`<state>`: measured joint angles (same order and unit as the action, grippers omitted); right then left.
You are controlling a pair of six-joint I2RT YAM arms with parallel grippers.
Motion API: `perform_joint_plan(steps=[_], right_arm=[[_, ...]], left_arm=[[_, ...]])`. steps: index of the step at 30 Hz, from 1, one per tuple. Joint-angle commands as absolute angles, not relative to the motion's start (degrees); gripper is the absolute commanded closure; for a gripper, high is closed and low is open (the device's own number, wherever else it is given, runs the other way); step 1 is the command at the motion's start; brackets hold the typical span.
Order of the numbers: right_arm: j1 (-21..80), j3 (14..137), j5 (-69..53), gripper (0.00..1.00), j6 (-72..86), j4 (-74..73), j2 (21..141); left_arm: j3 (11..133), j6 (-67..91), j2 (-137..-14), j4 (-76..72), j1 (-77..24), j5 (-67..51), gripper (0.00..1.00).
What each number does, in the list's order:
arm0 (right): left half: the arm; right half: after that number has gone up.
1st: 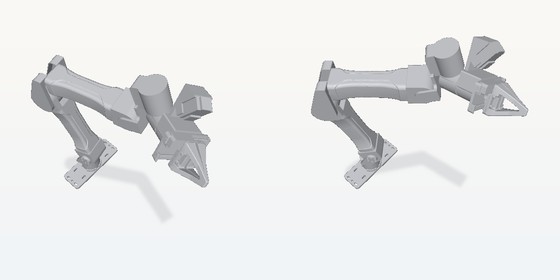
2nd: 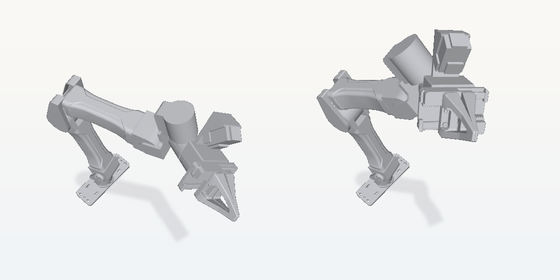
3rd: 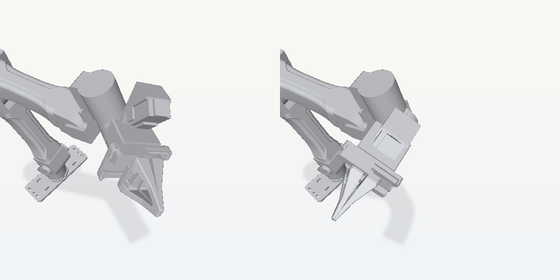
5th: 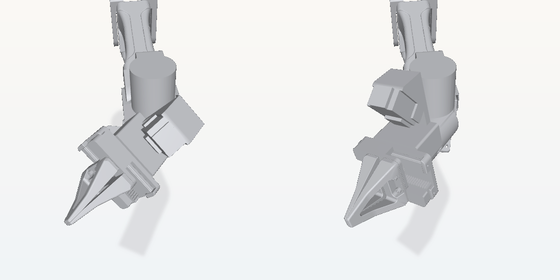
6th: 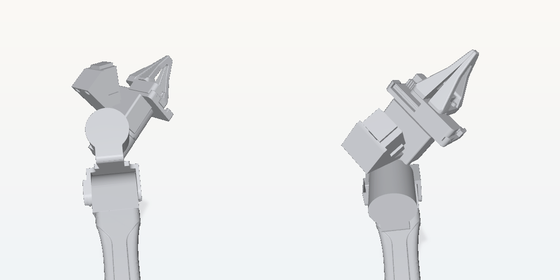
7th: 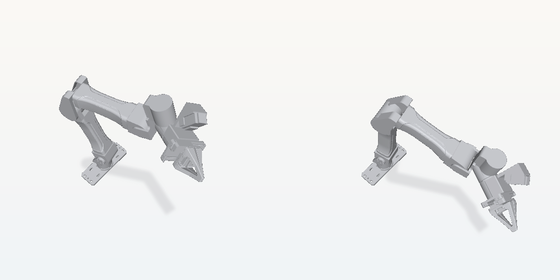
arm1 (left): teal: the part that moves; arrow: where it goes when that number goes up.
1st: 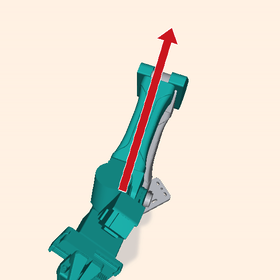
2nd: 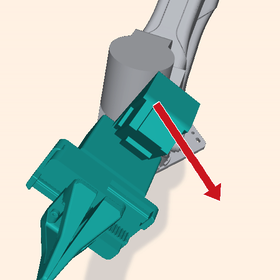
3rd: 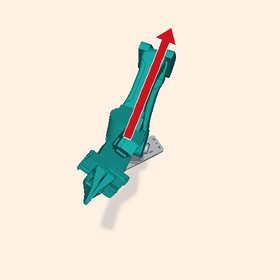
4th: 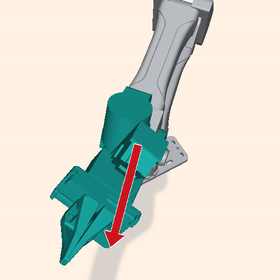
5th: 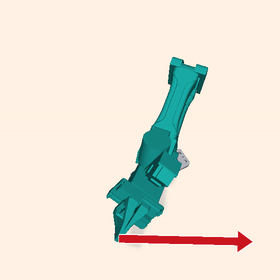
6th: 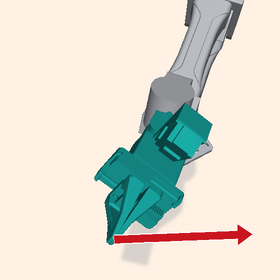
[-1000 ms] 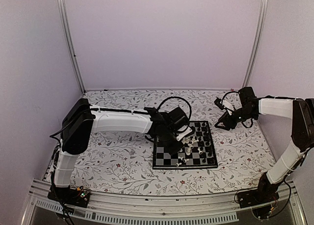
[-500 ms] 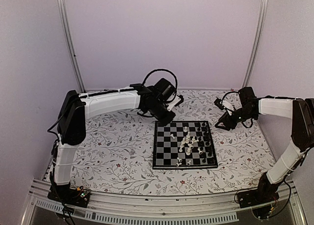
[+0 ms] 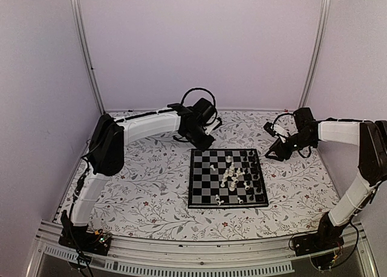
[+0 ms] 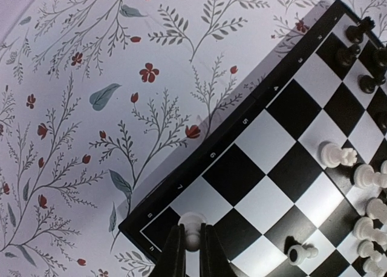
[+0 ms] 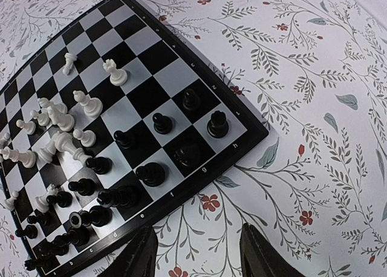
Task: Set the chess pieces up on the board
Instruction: Place the chess piece on the chessboard.
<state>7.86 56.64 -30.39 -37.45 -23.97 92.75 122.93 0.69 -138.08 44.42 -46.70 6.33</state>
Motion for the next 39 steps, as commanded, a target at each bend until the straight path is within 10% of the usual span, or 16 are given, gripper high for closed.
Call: perform_joint_plan(steps=[1, 27, 39], right_arm=[[8.17, 56.78, -29.91, 0.50, -38.31, -24.24, 94.10], [8.44, 57.21, -29.88, 0.50, -38.58, -24.99, 95.67], [8.67, 57.39, -29.79, 0.50, -38.58, -25.24, 96.31]], left_arm=[[123.80, 1.14, -139.05, 45.38, -46.41, 6.55, 0.95], [124.82, 0.62, -143.24, 44.73, -45.71, 4.77, 0.92], [126.02, 1.48, -139.51, 46.73, -45.78, 7.57, 0.56]])
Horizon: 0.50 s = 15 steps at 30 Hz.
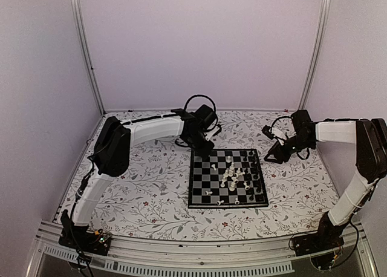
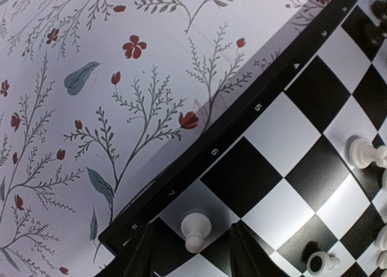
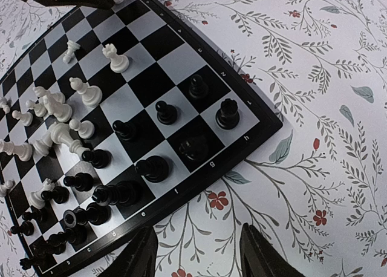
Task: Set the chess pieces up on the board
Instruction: Place the chess piece on the chessboard.
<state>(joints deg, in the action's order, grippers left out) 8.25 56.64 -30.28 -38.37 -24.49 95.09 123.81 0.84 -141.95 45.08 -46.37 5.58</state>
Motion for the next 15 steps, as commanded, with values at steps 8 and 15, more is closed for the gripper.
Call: perform_joint_plan(steps=[8, 15], right_arm=[[9.16, 57.63, -29.61, 0.50, -38.72, -25.44, 96.11], [10.40, 57.76, -28.56, 0.50, -38.30, -25.47, 94.74]], left_arm=[[113.36, 0.09, -125.17, 41.62, -48.43, 6.39, 0.53], [101.63, -2.75, -118.89, 39.74, -54.49, -2.31, 0.63]])
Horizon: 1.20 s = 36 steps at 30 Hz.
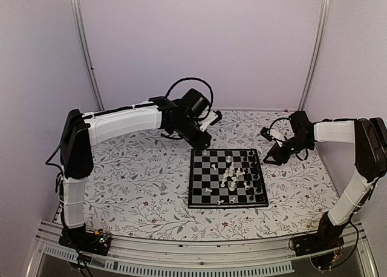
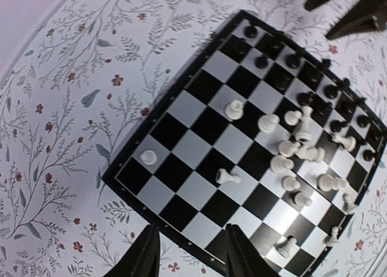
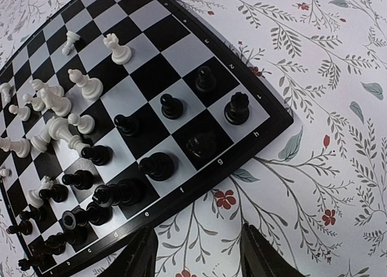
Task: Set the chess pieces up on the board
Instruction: Place the chess piece on the chessboard, then pick up the chess piece from the chessboard.
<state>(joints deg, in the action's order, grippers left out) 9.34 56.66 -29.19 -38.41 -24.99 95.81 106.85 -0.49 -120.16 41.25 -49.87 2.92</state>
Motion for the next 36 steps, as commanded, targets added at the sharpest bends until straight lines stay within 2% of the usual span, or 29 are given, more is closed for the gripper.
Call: perform_joint_plan(steps=[1, 11, 18, 27, 33, 36], right_arm=[[10.78, 58.00, -28.38, 0.50, -38.11, -25.65, 94.14], [17.65, 62.65, -30.58, 0.58, -37.95, -28.98, 89.60], [23.46, 75.29, -26.70, 0.66, -36.27, -34.30, 98.72], [28.35, 86.72, -24.08, 0.67, -33.88, -39.41, 111.50], [29.50, 90.28, -24.71, 0.64, -33.27, -41.90, 116.85], [29.63, 91.05, -24.37, 0.63, -32.75, -42.13, 118.25]], left_arm=[[100.36, -2.62, -118.56, 39.85, -55.37, -2.40, 0.63], [86.91, 4.09, -112.35, 35.76, -58.29, -2.33, 0.62], [84.60, 5.43, -108.01, 33.54, -57.42, 2.95, 0.58], [89.74, 5.50, -103.99, 27.94, -48.10, 15.89, 0.48], [92.19, 6.40, -104.30, 20.24, -42.99, 12.60, 0.47], [89.05, 7.84, -103.41, 18.55, -40.49, 8.78, 0.48]])
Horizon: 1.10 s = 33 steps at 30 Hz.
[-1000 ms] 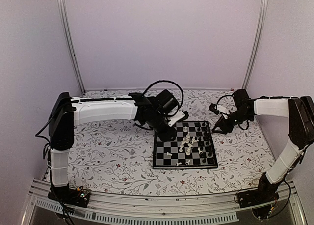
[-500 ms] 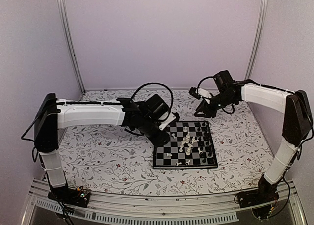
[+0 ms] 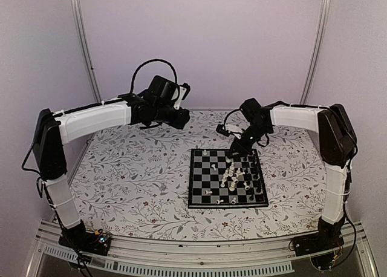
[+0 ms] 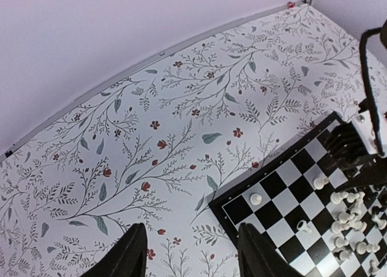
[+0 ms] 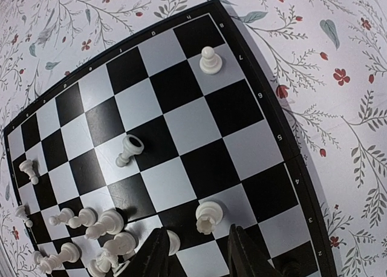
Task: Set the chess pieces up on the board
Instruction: Pick up the chess piece from the chessboard.
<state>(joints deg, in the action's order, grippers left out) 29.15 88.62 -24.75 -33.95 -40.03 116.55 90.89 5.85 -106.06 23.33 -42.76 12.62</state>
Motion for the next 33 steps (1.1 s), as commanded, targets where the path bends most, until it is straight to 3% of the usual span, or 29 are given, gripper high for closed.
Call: perform_joint_plan(steps=[1, 9, 16, 19, 33], right_arm=[[29.70, 91.38, -24.06, 0.63, -32.58, -42.29, 118.71], [29.74, 93.64, -24.34, 0.64, -31.92, -42.99, 121.97], [29.82, 95.20, -25.09, 0.89, -31.56, -43.91, 123.03], [30.08, 95.10, -24.47, 0.96, -31.64, -44.15, 121.60], [39.12, 87.37, -26.26, 0.99, -34.00, -43.38, 106.01]], left_arm=[[86.96, 7.90, -102.57, 17.23, -39.91, 8.34, 0.48], [79.90, 6.96, -98.23, 13.54, -38.76, 8.27, 0.47], [79.81, 6.56, -97.89, 13.62, -38.76, 8.18, 0.47], [79.80, 6.34, -97.89, 13.86, -38.76, 8.33, 0.47], [79.54, 6.20, -97.06, 14.41, -38.69, 11.34, 0.47]])
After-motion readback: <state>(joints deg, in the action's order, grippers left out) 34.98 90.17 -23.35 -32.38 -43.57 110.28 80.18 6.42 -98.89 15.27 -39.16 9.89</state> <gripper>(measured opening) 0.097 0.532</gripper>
